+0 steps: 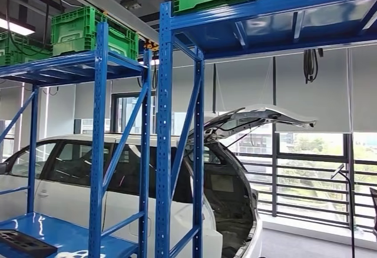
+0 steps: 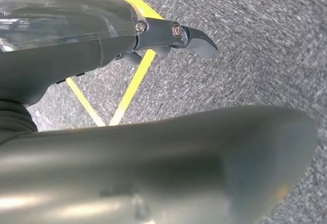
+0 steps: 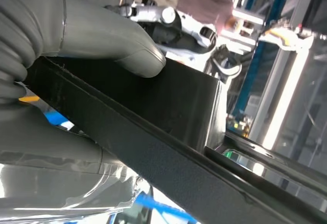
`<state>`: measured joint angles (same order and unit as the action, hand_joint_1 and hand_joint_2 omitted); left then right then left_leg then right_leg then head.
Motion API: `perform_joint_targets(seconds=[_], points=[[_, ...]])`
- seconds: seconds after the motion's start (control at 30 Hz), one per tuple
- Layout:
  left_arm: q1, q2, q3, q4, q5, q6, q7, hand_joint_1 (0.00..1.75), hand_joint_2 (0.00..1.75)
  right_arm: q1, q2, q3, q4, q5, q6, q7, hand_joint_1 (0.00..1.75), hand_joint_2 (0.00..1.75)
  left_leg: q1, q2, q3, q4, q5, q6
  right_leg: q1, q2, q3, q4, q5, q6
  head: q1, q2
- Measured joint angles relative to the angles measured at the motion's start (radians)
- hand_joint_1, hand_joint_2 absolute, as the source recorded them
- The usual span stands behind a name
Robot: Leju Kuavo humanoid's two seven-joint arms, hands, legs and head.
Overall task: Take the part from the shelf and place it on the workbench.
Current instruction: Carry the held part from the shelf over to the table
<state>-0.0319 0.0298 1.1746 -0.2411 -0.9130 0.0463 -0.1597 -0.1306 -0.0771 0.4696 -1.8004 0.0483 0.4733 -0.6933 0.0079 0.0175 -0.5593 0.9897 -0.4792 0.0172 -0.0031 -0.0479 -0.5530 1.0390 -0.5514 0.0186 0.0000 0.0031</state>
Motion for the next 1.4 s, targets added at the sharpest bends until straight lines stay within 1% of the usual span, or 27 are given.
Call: perform_joint_targets(seconds=[0.03, 0.1, 0.13, 0.17, 0.2, 0.27, 0.33, 0.37, 0.43, 0.5, 0.6, 0.63, 0.67, 0.7, 0.77, 0.83, 0.93, 1.0, 1.03, 1.1, 1.13, 1.17, 1.2, 1.23, 1.3, 1.33, 1.4], points=[[-0.002, 0.000, 0.001, 0.000, -0.001, -0.002, -0.002, 0.00, 1.75, -0.003, 0.000, 0.002, 0.000, 0.000, 0.000, 0.000, 1.75, 1.75, 0.002, -0.006, -0.001, 0.000, 0.002, 0.004, -0.002, 0.020, -0.023, 0.055, -0.033, 0.004, 0.000, 0.000], [-0.005, 0.000, 0.002, 0.000, -0.006, -0.006, -0.008, 0.00, 1.75, -0.006, 0.000, 0.005, 0.002, 0.001, -0.001, 0.000, 1.75, 1.75, 0.002, -0.022, -0.004, 0.000, 0.004, 0.008, -0.002, 0.037, -0.087, 0.198, -0.095, 0.006, 0.000, 0.000], [-0.005, -0.001, 0.002, 0.000, -0.008, -0.008, -0.012, 0.00, 1.75, -0.006, 0.000, 0.007, 0.004, 0.001, -0.002, 0.000, 1.75, 1.75, 0.001, -0.030, -0.004, 0.000, 0.004, 0.009, -0.002, 0.038, -0.109, 0.244, -0.106, 0.006, 0.000, 0.000], [-0.005, -0.001, 0.003, 0.000, -0.010, -0.010, -0.014, 0.00, 1.75, -0.006, 0.000, 0.009, 0.005, 0.001, -0.002, 0.000, 1.75, 1.75, 0.000, -0.039, -0.003, 0.001, 0.004, 0.009, -0.002, 0.040, -0.112, 0.252, -0.095, 0.005, 0.000, 0.000], [-0.005, -0.002, 0.003, 0.000, -0.011, -0.012, -0.016, 0.00, 1.75, -0.007, 0.000, 0.012, 0.006, 0.001, -0.003, 0.000, 1.75, 1.75, 0.000, -0.048, -0.001, 0.001, 0.004, 0.009, -0.002, 0.043, -0.095, 0.215, -0.065, 0.002, 0.000, 0.000], [-0.006, -0.005, 0.004, 0.000, -0.012, -0.015, -0.017, 0.00, 1.75, -0.011, 0.000, 0.017, 0.007, 0.001, -0.003, 0.001, 1.75, 1.75, -0.001, -0.067, 0.001, 0.002, 0.004, 0.008, -0.002, 0.071, -0.031, 0.073, 0.013, -0.007, 0.000, 0.000], [-0.009, -0.009, 0.005, 0.000, -0.012, -0.015, -0.017, 0.00, 1.75, -0.014, 0.000, 0.022, 0.007, -0.001, -0.003, 0.001, 1.75, 1.75, -0.001, -0.084, -0.006, 0.005, 0.007, 0.002, -0.001, 0.099, 0.010, -0.025, 0.047, -0.014, 0.000, 0.000], [-0.009, -0.010, 0.005, 0.000, -0.014, -0.015, -0.017, 0.00, 1.75, -0.015, 0.000, 0.024, 0.007, -0.002, -0.003, 0.001, 1.75, 1.75, 0.000, -0.091, -0.011, 0.005, 0.009, -0.004, -0.001, 0.103, 0.013, -0.039, 0.046, -0.017, 0.000, 0.000], [-0.005, -0.011, 0.007, 0.000, -0.017, -0.015, -0.017, 0.00, 1.75, -0.016, 0.000, 0.028, 0.007, -0.004, -0.003, 0.001, 1.75, 1.75, 0.002, -0.101, -0.019, 0.005, 0.011, -0.015, -0.003, 0.089, 0.013, -0.047, 0.048, -0.024, 0.000, 0.000], [-0.004, -0.013, 0.009, 0.000, -0.020, -0.015, -0.016, 0.00, 1.75, -0.016, 0.000, 0.033, 0.007, -0.007, -0.003, 0.001, 1.75, 1.75, 0.001, -0.081, -0.035, 0.038, -0.016, -0.025, -0.008, 0.071, 0.014, -0.054, 0.053, -0.034, 0.000, 0.000], [-0.010, -0.016, 0.009, 0.000, -0.031, -0.016, -0.015, 0.00, 1.75, -0.007, -0.002, 0.035, 0.008, -0.009, -0.006, 0.001, 1.75, 1.75, 0.004, -0.038, -0.118, 0.222, -0.110, -0.039, -0.008, 0.039, 0.013, -0.055, 0.053, -0.040, 0.000, 0.000], [-0.011, -0.018, 0.009, 0.000, -0.036, -0.016, -0.014, 0.00, 1.75, -0.002, -0.003, 0.035, 0.009, -0.009, -0.006, 0.001, 1.75, 1.75, 0.007, -0.033, -0.141, 0.274, -0.126, -0.043, -0.007, 0.028, 0.013, -0.055, 0.053, -0.040, 0.000, 0.000], [-0.011, -0.020, 0.009, 0.000, -0.040, -0.016, -0.012, 0.00, 1.75, 0.002, -0.005, 0.036, 0.010, -0.011, -0.007, 0.001, 1.75, 1.75, 0.009, -0.030, -0.147, 0.290, -0.123, -0.045, -0.007, 0.019, 0.013, -0.055, 0.052, -0.040, 0.000, 0.000], [-0.011, -0.022, 0.009, 0.000, -0.044, -0.016, -0.011, 0.00, 1.75, 0.007, -0.008, 0.036, 0.012, -0.012, -0.007, 0.001, 1.75, 1.75, 0.011, -0.025, -0.133, 0.265, -0.100, -0.047, -0.008, 0.011, 0.014, -0.055, 0.051, -0.038, 0.000, 0.000], [-0.012, -0.025, 0.009, 0.000, -0.047, -0.016, -0.010, 0.00, 1.75, 0.012, -0.013, 0.036, 0.013, -0.017, -0.006, 0.000, 1.75, 1.75, 0.014, -0.002, -0.064, 0.132, -0.033, -0.047, -0.007, -0.003, 0.018, -0.054, 0.048, -0.032, 0.000, 0.000], [-0.019, -0.027, 0.009, 0.000, -0.049, -0.014, -0.009, 0.00, 1.75, 0.014, -0.019, 0.036, 0.013, -0.022, -0.004, 0.000, 1.75, 1.75, 0.009, 0.024, -0.013, 0.028, 0.000, -0.039, -0.002, -0.015, 0.020, -0.051, 0.044, -0.022, 0.000, 0.000], [-0.022, -0.033, 0.009, 0.000, -0.053, -0.010, -0.003, 0.00, 1.75, 0.015, -0.024, 0.036, 0.013, -0.024, -0.003, 0.000, 1.75, 1.75, 0.002, 0.019, -0.010, 0.010, 0.001, -0.018, -0.001, -0.031, 0.021, -0.050, 0.041, -0.004, 0.000, 0.000], [-0.021, -0.037, 0.009, 0.000, -0.059, -0.006, 0.004, 0.00, 1.75, 0.016, -0.027, 0.035, 0.013, -0.024, -0.003, 0.000, 1.75, 1.75, 0.004, 0.007, -0.012, 0.007, 0.006, -0.003, -0.005, -0.009, 0.013, -0.026, 0.017, 0.006, 0.000, 0.000], [-0.022, -0.039, 0.008, 0.000, -0.063, -0.004, 0.007, 0.00, 1.75, 0.019, -0.030, 0.034, 0.013, -0.024, -0.003, 0.000, 1.75, 1.75, 0.006, 0.001, -0.013, 0.006, 0.008, 0.003, -0.007, 0.010, -0.005, 0.016, -0.011, 0.010, 0.000, 0.000], [-0.026, -0.043, 0.006, 0.000, -0.072, 0.000, 0.016, 0.00, 1.75, 0.031, -0.038, 0.031, 0.013, -0.025, -0.004, -0.001, 1.75, 1.75, 0.004, -0.016, -0.016, 0.006, 0.011, 0.010, -0.008, 0.036, -0.066, 0.152, -0.077, 0.011, 0.000, 0.000], [-0.027, -0.046, 0.005, 0.000, -0.077, 0.002, 0.019, 0.00, 1.75, 0.039, -0.043, 0.028, 0.013, -0.026, -0.004, -0.001, 1.75, 1.75, 0.002, -0.025, -0.017, 0.006, 0.012, 0.011, -0.008, 0.038, -0.096, 0.215, -0.097, 0.011, 0.000, 0.000], [-0.027, -0.049, 0.003, 0.000, -0.081, 0.003, 0.023, 0.00, 1.75, 0.047, -0.048, 0.027, 0.013, -0.027, -0.003, -0.001, 1.75, 1.75, 0.000, -0.035, -0.017, 0.007, 0.012, 0.012, -0.007, 0.040, -0.112, 0.245, -0.098, 0.010, 0.000, 0.000], [-0.027, -0.051, 0.002, 0.000, -0.085, 0.003, 0.024, 0.00, 1.75, 0.052, -0.052, 0.025, 0.013, -0.027, -0.003, -0.001, 1.75, 1.75, -0.002, -0.045, -0.016, 0.007, 0.013, 0.013, -0.006, 0.042, -0.109, 0.235, -0.079, 0.007, 0.000, 0.000], [-0.027, -0.053, 0.000, 0.000, -0.088, 0.003, 0.025, 0.00, 1.75, 0.055, -0.054, 0.024, 0.013, -0.028, -0.003, -0.001, 1.75, 1.75, -0.003, -0.054, -0.015, 0.007, 0.013, 0.013, -0.005, 0.048, -0.087, 0.183, -0.043, 0.003, 0.000, 0.000], [-0.029, -0.060, -0.004, 0.000, -0.094, 0.003, 0.025, 0.00, 1.75, 0.059, -0.058, 0.021, 0.010, -0.028, -0.003, -0.001, 1.75, 1.75, -0.006, -0.072, -0.014, 0.009, 0.013, 0.012, -0.003, 0.082, -0.023, 0.040, 0.028, -0.012, 0.000, 0.000], [-0.031, -0.064, -0.005, 0.000, -0.097, 0.003, 0.025, 0.00, 1.75, 0.061, -0.059, 0.020, 0.008, -0.029, -0.003, -0.001, 1.75, 1.75, -0.006, -0.081, -0.016, 0.010, 0.014, 0.009, -0.002, 0.098, -0.001, -0.011, 0.047, -0.018, 0.000, 0.000], [-0.032, -0.069, -0.010, 0.000, -0.102, 0.003, 0.024, 0.00, 1.75, 0.065, -0.062, 0.016, 0.005, -0.030, -0.002, -0.001, 1.75, 1.75, -0.002, -0.095, -0.024, 0.011, 0.018, 0.000, 0.001, 0.110, 0.011, -0.043, 0.052, -0.023, 0.000, 0.000]])
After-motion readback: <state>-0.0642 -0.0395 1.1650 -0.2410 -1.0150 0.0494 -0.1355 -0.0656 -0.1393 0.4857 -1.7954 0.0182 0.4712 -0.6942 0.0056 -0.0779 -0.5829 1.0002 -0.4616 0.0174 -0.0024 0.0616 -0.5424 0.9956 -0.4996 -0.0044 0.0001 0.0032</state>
